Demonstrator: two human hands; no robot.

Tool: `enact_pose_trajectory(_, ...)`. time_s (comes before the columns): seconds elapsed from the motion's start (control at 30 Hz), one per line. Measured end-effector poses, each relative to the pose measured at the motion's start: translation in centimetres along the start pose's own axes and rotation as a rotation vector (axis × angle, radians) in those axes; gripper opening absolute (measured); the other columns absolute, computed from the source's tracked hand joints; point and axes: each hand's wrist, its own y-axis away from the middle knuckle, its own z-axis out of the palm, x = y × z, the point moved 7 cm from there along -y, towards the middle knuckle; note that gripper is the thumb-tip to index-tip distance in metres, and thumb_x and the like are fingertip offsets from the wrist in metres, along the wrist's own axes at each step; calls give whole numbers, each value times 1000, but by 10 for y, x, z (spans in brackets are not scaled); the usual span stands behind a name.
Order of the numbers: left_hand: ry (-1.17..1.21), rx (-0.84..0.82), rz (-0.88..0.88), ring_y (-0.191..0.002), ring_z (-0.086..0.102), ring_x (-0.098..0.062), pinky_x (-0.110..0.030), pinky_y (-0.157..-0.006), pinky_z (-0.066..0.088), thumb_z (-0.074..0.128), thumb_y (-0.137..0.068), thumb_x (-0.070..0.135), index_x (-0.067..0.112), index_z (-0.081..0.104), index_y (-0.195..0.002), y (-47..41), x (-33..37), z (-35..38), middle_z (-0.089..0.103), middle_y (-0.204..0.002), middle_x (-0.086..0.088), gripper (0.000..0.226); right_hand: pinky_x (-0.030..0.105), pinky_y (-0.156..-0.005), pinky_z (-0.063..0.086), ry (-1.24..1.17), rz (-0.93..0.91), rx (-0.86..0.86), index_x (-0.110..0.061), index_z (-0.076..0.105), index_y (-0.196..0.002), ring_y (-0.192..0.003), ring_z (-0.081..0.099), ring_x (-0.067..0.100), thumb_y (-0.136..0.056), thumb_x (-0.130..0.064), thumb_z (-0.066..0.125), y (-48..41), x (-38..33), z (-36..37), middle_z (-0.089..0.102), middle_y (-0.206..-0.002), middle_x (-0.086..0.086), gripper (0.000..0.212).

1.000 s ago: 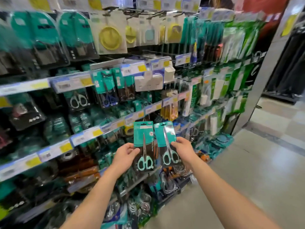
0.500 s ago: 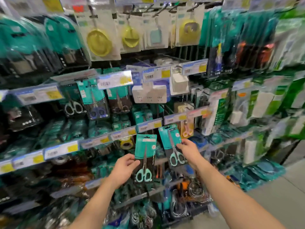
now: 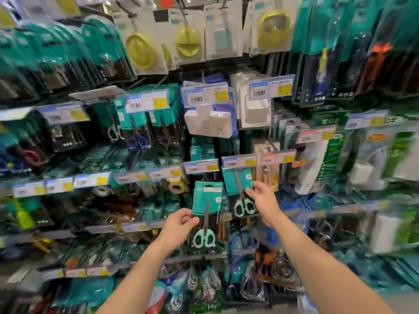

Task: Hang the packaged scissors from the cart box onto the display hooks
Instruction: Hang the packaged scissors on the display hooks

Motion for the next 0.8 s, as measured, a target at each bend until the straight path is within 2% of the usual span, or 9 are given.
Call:
enact_pose_trajectory(0.07,-18,7,-3,-56,44,-7,-15,-53,35,66,-98,17,16,69,-99,-2,2,2,51,-58,7,3,23,-93,44,-28,1,5,-21,55,-111,-98,60,8,-102,-10,58,-1,-2,2,63,-111,-11,15)
enact_pose_trajectory(0.13,-26,17,-14,-54,40,-8,-18,-53,33,66,-99,19,16,70,-100,-6,4,4,45,-55,10,5,12,-79,47,-52,-18,5,-20,60,-105,-95,64,6,-102,-8,57,-3,-5,5,67,-105,-13,12)
enact_pose_trajectory(0.2,-23,27,-22,-54,41,-7,-21,-55,34,65,-99,20,16,70,-101,-9,5,5,47,-55,12,6,8,-67,48,-68,-32,9,-20,62,-104,-93,65,6,-102,-9,57,-3,-13,9,68,-101,-13,13)
enact_pose_trajectory(0.33,-19,33,-15,-51,40,-3,-17,-53,34,64,-100,21,15,69,-102,-10,10,9,43,-55,13,8,24,-85,54,-95,-38,-5,-18,67,-109,-105,69,14,-101,-12,58,-8,-14,15,74,-112,-1,14)
enact_pose_trajectory(0.43,-19,12,-17,-61,46,-8,-25,-63,37,64,-100,25,20,69,-103,-9,11,11,46,-62,7,8,19,-80,53,-88,-51,2,-20,67,-109,-100,69,8,-101,-12,58,-3,-10,15,73,-109,-5,14)
enact_pose_trajectory(0.53,-12,-4,-36,-56,45,-4,-24,-62,38,64,-100,27,22,69,-103,-8,10,13,46,-57,14,7,23,-83,56,-77,-77,23,-16,68,-111,-98,70,9,-101,-12,58,-2,-3,12,75,-108,-5,15)
enact_pose_trajectory(0.63,5,-19,-35,-51,49,3,-23,-63,39,62,-102,24,19,68,-106,-5,14,14,50,-49,21,9,11,-73,52,-81,-80,59,-12,67,-113,-92,68,-3,-102,-10,56,1,-1,8,73,-106,-6,15)
enact_pose_trajectory(0.7,23,-26,-30,-49,52,9,-18,-60,38,60,-103,21,17,67,-108,-5,16,14,54,-48,25,10,7,-69,50,-82,-91,74,-12,66,-111,-85,67,-9,-102,-9,56,1,-2,7,72,-103,-9,14)
enact_pose_trajectory(0.8,55,-19,-36,-50,54,9,-18,-60,39,60,-102,18,15,67,-108,-6,10,14,57,-50,25,9,12,-74,53,-76,-109,92,-10,67,-112,-95,70,1,-102,-10,56,0,-1,10,74,-105,-6,14)
